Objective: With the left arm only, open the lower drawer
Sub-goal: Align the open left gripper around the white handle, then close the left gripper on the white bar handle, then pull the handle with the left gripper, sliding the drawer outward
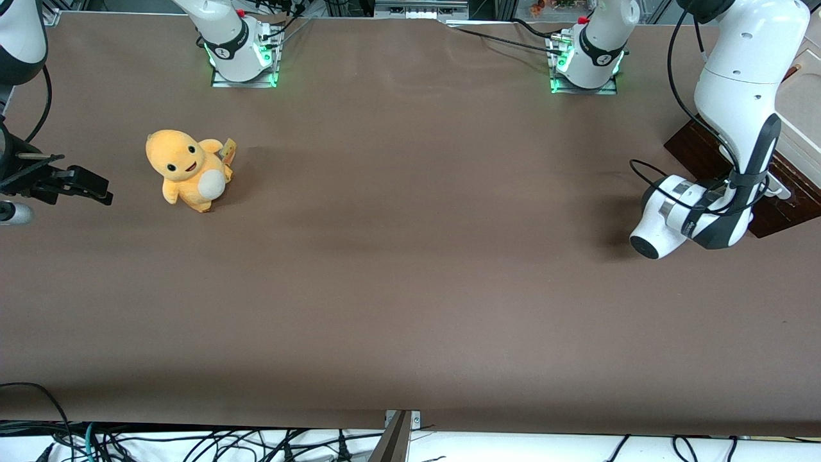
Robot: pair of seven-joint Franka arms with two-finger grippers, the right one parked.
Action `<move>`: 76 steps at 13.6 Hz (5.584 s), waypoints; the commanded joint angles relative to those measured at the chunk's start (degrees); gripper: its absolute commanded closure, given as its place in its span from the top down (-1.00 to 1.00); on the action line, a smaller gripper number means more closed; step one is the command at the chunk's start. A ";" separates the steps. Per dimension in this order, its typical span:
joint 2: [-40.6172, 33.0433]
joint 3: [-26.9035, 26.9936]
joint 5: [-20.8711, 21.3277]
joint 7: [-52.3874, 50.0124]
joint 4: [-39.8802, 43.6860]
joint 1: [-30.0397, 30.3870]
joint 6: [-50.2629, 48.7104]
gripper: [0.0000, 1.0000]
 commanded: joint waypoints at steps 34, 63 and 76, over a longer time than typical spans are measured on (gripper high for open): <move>1.50 -0.66 1.40 0.19 2.03 -4.17 -0.88 -1.00; 2.82 -0.66 -1.50 0.19 6.16 -10.15 -5.80 -1.00; 3.78 -0.66 -1.68 0.19 6.87 -10.95 -6.76 -1.00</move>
